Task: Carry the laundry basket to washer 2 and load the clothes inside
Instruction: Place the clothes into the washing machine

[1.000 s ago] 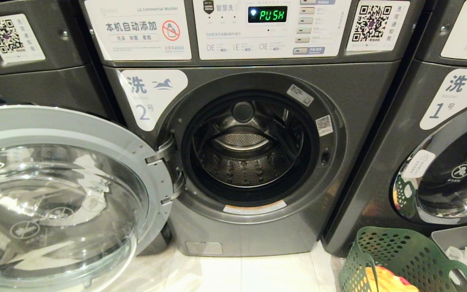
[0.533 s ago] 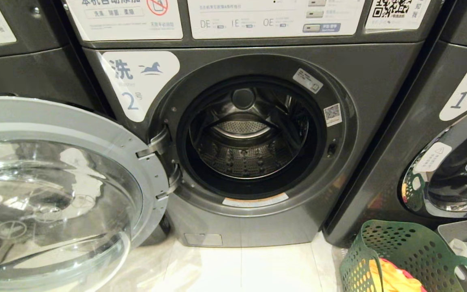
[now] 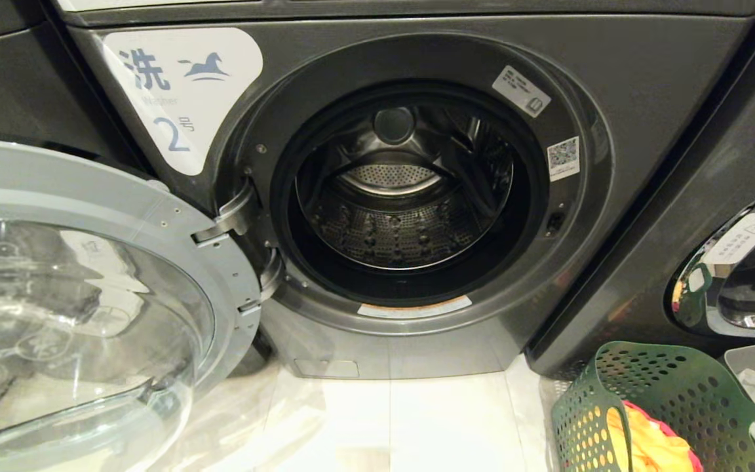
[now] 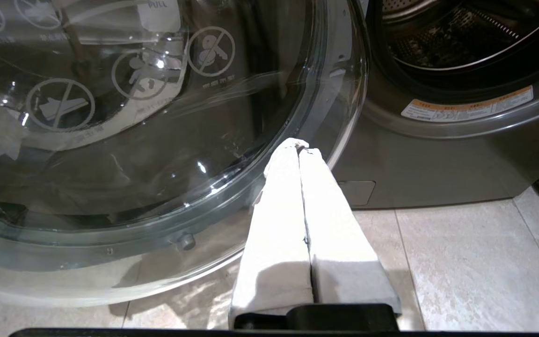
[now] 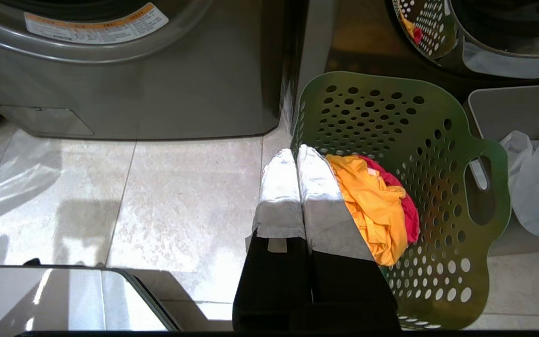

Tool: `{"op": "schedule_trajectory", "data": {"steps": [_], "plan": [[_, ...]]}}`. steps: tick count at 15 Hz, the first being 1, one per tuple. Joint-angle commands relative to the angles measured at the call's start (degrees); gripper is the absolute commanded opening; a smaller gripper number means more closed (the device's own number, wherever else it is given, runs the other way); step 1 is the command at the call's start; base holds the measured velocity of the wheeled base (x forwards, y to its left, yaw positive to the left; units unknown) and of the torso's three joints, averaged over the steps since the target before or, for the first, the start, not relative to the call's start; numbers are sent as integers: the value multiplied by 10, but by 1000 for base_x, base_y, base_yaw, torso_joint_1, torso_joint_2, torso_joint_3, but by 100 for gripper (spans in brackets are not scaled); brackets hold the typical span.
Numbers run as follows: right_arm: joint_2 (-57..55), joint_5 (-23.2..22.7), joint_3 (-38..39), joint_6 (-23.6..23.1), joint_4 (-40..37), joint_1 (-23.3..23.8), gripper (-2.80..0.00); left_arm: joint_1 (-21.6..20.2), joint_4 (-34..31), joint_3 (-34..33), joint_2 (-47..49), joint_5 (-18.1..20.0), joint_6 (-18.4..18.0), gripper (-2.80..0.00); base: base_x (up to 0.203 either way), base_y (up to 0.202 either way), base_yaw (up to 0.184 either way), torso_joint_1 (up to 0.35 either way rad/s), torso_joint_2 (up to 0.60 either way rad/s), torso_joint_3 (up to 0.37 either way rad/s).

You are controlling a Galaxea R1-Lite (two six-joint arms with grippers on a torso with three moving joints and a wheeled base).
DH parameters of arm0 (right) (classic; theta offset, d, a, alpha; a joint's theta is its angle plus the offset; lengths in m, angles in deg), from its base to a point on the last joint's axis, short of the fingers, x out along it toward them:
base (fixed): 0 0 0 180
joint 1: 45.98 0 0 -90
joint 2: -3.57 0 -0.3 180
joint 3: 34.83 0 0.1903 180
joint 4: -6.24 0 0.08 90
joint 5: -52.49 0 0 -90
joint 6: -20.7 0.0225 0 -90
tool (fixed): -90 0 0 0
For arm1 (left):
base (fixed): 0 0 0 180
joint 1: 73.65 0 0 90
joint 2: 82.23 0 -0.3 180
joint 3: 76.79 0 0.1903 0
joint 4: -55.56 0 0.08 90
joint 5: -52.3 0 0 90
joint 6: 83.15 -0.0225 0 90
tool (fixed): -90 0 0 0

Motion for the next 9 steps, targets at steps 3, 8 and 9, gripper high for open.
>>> {"op": "schedule_trajectory", "data": {"steps": [3,8,9], "plan": [[0,1,0,1,-1,0,-280,0,1,-23,1,0,0,-280,0,0,0,3,5,-202],[0,1,0,3,-1,0,-280,-1,1,-23,1,0,0,-280,0,0,0,4,3,-197],[-1,1,0,3,-1,0,-280,0,1,-23,1,0,0,-280,0,0,0,6,-2,-198]]}}
